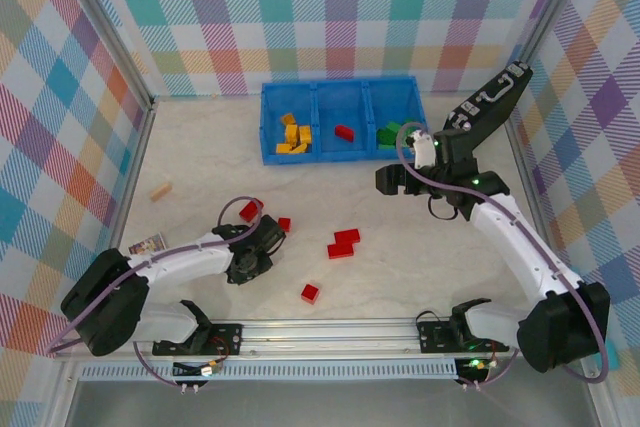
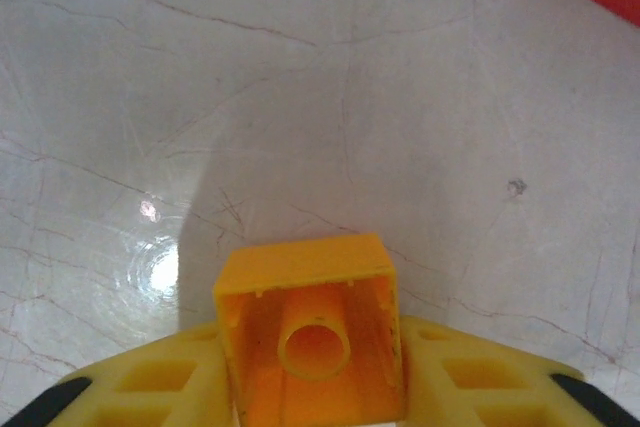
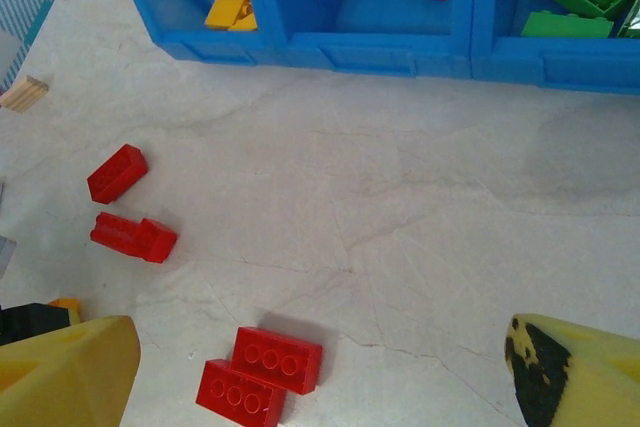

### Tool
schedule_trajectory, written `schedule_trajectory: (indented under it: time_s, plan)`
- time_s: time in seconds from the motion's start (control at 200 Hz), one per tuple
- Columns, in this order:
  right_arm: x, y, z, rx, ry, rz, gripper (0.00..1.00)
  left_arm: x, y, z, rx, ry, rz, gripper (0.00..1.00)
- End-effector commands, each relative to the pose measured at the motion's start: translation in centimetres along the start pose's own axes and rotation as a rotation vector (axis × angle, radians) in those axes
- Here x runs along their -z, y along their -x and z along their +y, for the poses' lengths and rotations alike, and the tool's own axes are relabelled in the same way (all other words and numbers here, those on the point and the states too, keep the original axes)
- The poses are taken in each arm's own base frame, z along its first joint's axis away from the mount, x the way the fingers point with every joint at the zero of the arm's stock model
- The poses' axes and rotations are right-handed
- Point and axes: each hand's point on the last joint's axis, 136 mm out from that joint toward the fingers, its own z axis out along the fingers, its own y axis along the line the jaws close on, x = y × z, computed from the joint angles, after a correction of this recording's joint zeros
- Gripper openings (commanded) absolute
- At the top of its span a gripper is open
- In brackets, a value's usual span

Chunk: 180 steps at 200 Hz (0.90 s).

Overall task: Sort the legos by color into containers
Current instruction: Pick up the lego from the bottom-left of the table, then place the lego in the container.

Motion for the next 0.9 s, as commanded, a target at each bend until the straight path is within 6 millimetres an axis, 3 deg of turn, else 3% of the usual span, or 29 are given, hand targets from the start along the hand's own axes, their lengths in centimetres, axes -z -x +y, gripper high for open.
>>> schedule_trajectory:
  time_s: [0.0, 0.12, 0.225, 0.455, 0.63, 0.73, 0.895]
  plan:
    - [0.2, 1.1, 0.3, 0.026, -0.001, -0.021, 0.94, 0.3, 0.4, -0.7, -0.024, -0.003, 0.002, 0.35]
    - [0.3, 1.1, 0.3, 0.025, -0.007, -0.017, 0.94, 0.8, 1.0, -1.2, -0.051, -0.003, -0.013, 0.29]
    - [0.4, 0.9, 0.1, 0.025, -0.020, -0.011, 0.94, 2.6, 2.7, -2.6, -0.098, -0.024, -0.055, 0.27]
    - [0.1, -1.6, 0.1, -0.061, 0.002, 0.048, 0.93, 11.7, 10.6, -11.3, -0.230, -0.206, -0.256, 0.27]
    - [-2.0, -4.9, 0.6, -0.202, 0.036, 0.152, 0.86, 16.4, 16.7, -19.4, -0.300, -0.362, -0.425, 0.27]
    - [-3.2, -6.5, 1.5, -0.206, 0.030, 0.193, 0.86, 16.5, 19.4, -23.1, -0.328, -0.404, -0.465, 0.27]
    - [-5.0, -8.6, 2.9, -0.189, 0.035, 0.239, 0.88, 13.2, 22.7, -26.5, -0.295, -0.437, -0.464, 0.26]
